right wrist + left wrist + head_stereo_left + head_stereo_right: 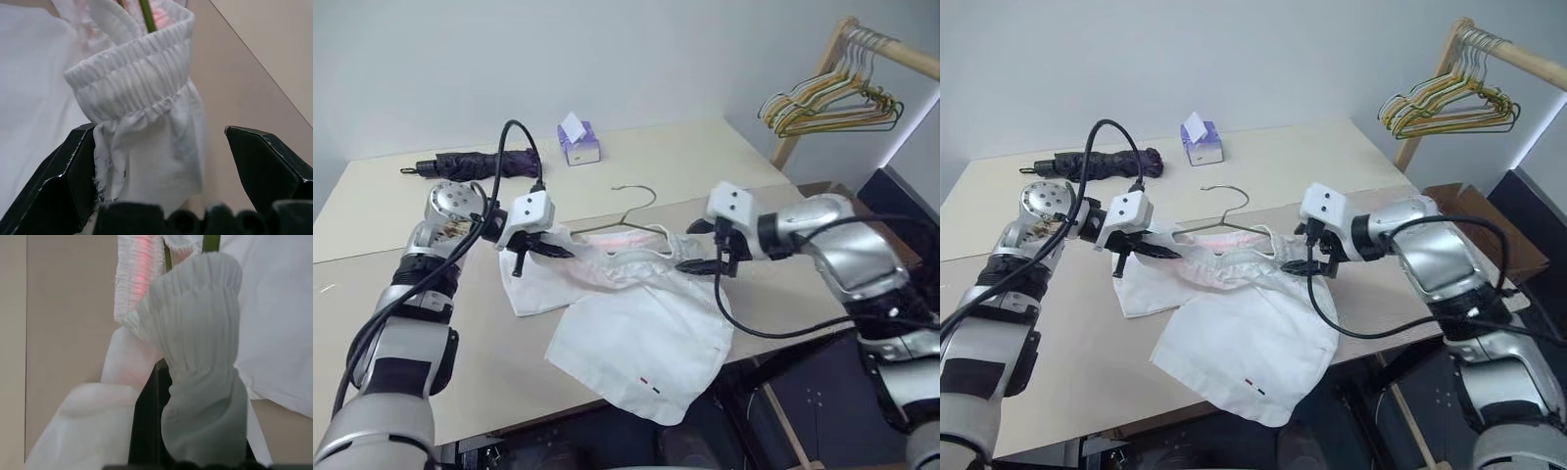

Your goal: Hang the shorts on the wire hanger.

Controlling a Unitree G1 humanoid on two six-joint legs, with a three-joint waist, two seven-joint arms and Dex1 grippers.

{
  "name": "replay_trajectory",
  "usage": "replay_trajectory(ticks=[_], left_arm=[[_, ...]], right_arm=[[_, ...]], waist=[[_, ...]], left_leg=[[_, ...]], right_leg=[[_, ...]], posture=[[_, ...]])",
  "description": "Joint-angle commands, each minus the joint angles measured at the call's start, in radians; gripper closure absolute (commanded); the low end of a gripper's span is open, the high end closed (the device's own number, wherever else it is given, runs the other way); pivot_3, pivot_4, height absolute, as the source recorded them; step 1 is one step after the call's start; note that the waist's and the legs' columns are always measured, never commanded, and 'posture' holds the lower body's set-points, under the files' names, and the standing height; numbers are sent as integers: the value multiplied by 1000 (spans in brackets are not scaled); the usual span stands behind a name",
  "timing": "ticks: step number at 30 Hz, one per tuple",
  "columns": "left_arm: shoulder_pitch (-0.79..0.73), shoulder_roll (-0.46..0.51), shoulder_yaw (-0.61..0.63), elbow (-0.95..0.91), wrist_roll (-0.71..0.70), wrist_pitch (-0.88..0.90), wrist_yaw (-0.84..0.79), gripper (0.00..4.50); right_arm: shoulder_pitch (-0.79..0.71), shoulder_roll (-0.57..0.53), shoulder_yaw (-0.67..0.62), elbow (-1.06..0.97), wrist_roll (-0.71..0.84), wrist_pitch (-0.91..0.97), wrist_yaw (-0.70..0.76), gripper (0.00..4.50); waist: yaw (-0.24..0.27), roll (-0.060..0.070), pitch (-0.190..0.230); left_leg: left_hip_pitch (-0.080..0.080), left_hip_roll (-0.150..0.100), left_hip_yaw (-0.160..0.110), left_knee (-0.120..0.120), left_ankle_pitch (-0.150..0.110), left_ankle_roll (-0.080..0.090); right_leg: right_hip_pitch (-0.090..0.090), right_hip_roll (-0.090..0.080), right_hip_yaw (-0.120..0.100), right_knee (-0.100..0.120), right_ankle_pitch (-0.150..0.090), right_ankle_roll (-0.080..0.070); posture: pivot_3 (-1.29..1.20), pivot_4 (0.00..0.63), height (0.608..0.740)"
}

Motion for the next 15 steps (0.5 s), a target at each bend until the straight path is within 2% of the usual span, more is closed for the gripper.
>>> replay_trajectory(ticks=[1, 2, 5, 15], left_arm=[[-25, 7, 28, -25, -13, -12, -11, 4500], [-25, 8, 29, -26, -13, -13, -13, 4500], [-26, 10, 30, -29, -13, -17, -19, 4500], [-27, -3, 25, -35, -15, -35, -40, 4500]], right_arm=[[-50, 20, 14, 48, -52, -44, 24, 53], [-55, 26, 15, 60, -57, -50, 32, 53], [-68, 39, 19, 86, -69, -62, 68, 632], [-83, 73, 30, 108, -106, -112, 142, 3964]], waist=[[-3, 0, 0], [-3, 0, 0], [-2, 0, 0], [-9, 0, 0]], left_leg=[[0, 0, 0, 0, 2, -3], [0, 0, 0, 0, 2, -4], [0, 0, 0, 0, 2, -4], [0, 0, 0, 0, 2, -4]], right_leg=[[0, 0, 0, 0, 0, 0], [0, 0, 0, 0, 0, 0], [0, 0, 0, 0, 0, 0], [0, 0, 0, 1, 0, 0]], posture=[[-223, 0, 740], [-221, 0, 740], [-219, 0, 740], [-225, 0, 740]])
